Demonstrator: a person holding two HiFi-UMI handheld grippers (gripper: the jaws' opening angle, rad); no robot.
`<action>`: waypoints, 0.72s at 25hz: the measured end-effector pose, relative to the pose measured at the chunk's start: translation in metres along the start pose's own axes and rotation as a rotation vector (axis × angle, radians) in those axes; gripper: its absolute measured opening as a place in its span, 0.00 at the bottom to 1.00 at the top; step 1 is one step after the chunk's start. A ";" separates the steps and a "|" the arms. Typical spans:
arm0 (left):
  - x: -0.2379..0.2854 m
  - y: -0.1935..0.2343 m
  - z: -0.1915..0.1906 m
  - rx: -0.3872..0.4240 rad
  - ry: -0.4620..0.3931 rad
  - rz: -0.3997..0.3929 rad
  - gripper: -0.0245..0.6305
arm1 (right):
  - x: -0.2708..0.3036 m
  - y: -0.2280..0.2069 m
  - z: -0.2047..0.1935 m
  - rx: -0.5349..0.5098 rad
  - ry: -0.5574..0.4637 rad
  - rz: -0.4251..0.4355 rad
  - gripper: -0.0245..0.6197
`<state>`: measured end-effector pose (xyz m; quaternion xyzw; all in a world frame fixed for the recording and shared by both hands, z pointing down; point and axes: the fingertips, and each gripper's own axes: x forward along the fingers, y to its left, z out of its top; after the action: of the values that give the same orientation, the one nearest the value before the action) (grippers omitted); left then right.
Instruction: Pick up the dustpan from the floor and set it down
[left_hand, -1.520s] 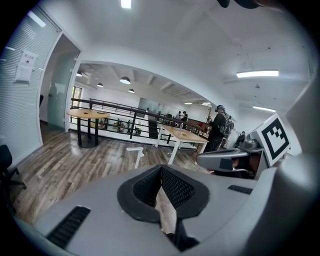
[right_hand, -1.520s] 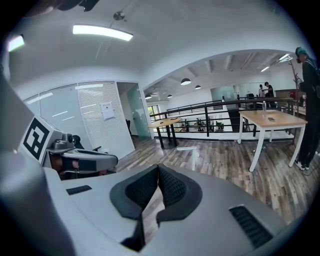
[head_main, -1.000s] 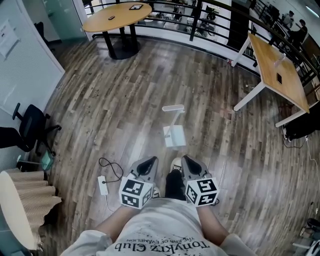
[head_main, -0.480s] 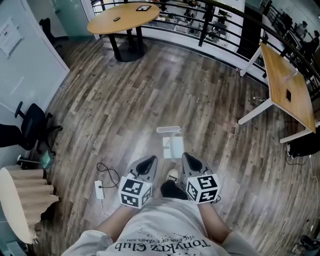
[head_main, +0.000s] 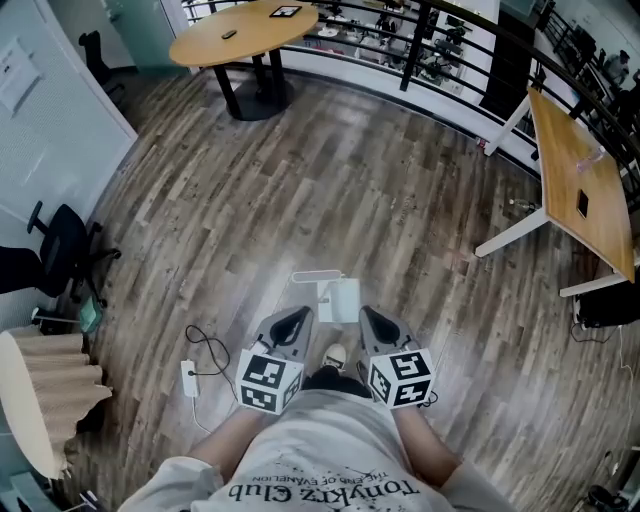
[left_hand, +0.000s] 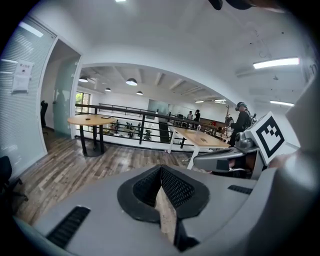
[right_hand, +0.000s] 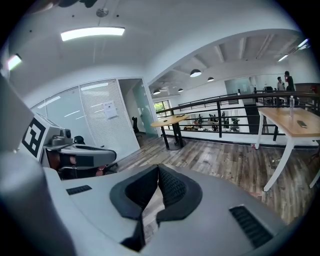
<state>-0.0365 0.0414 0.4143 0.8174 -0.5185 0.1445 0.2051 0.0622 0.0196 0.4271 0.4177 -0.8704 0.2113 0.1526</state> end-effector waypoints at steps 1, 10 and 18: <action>0.002 0.002 0.001 -0.001 0.003 0.004 0.07 | 0.002 -0.003 0.002 0.001 0.000 -0.001 0.08; 0.023 0.013 0.010 0.035 0.043 -0.024 0.07 | 0.015 -0.015 0.016 0.022 -0.006 -0.020 0.08; 0.038 0.031 0.014 0.077 0.079 -0.069 0.07 | 0.027 -0.019 0.020 0.059 -0.007 -0.068 0.08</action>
<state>-0.0482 -0.0070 0.4244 0.8357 -0.4757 0.1895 0.1985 0.0596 -0.0187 0.4261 0.4520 -0.8497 0.2303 0.1440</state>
